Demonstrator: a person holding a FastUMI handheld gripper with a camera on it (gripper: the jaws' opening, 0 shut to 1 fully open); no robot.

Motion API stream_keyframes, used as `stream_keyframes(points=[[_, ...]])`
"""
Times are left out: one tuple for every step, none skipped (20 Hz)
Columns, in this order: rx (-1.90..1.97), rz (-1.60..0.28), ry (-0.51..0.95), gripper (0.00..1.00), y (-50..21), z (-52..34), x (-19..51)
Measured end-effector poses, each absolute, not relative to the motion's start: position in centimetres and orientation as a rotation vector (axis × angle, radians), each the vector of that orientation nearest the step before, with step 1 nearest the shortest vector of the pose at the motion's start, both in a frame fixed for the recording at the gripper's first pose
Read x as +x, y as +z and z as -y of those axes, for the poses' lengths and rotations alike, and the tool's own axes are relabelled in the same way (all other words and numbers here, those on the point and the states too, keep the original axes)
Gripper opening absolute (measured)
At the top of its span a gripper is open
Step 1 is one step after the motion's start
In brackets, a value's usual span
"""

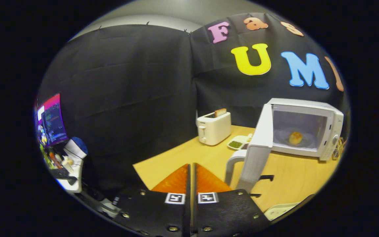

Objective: Open the microwave, put the food inside, and close the microwave door.

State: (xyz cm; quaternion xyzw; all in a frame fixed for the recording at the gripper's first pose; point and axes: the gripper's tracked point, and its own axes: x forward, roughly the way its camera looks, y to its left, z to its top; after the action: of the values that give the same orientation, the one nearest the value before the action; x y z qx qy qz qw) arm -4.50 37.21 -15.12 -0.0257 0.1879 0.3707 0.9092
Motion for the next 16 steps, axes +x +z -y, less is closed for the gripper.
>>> stream_keyframes(points=[[-0.044,-0.425,0.771,0.01,-16.6,-38.3,-3.2],[-0.038,-0.436,0.755,0.01,-16.7,-37.6,-2.9],[-0.038,-0.433,0.736,0.01,-16.8,-37.2,-2.0],[-0.033,-0.433,0.72,0.01,-16.8,-36.9,-1.2],[-0.013,-0.442,0.736,0.01,-16.7,-37.0,-1.1],[-0.008,-0.447,0.746,0.0,-17.0,-37.3,-1.0],[-0.026,-0.434,0.749,0.0,-16.8,-37.1,-1.0],[-0.049,-0.422,0.747,0.0,-16.8,-36.7,-0.9],[-0.062,-0.417,0.745,0.0,-16.9,-36.3,-0.8],[-0.059,-0.424,0.746,0.01,-17.4,-36.0,-0.9],[-0.05,-0.439,0.748,0.0,-17.7,-35.6,-0.9],[-0.045,-0.451,0.748,0.0,-17.9,-35.0,-1.0],[-0.046,-0.453,0.745,0.0,-17.9,-34.5,-1.0],[-0.055,-0.448,0.74,0.01,-17.7,-33.8,-1.1],[-0.067,-0.442,0.732,0.0,-17.6,-33.2,-1.0],[-0.077,-0.437,0.725,0.0,-17.7,-32.5,-0.9]])
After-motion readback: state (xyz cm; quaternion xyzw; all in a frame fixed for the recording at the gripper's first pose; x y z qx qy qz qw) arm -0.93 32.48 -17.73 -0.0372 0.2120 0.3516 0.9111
